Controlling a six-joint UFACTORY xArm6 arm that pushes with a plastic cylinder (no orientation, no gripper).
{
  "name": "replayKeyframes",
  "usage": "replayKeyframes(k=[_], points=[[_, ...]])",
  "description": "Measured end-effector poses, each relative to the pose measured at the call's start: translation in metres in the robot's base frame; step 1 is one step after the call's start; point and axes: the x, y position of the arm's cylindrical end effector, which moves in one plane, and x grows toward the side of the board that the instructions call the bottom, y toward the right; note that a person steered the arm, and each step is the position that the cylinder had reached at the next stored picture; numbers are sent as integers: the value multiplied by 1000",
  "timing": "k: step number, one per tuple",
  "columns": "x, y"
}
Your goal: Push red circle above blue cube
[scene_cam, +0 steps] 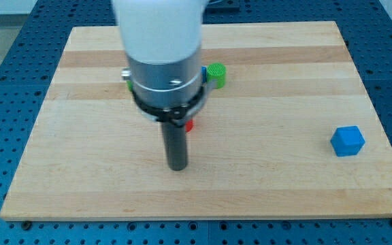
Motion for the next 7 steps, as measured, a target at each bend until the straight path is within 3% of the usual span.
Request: replayKeyframes(k=[2, 3, 4, 5, 6, 7], points=[[-16, -55], [-73, -64], [-76, -64], [-107, -64], [-107, -64], [-69, -64]])
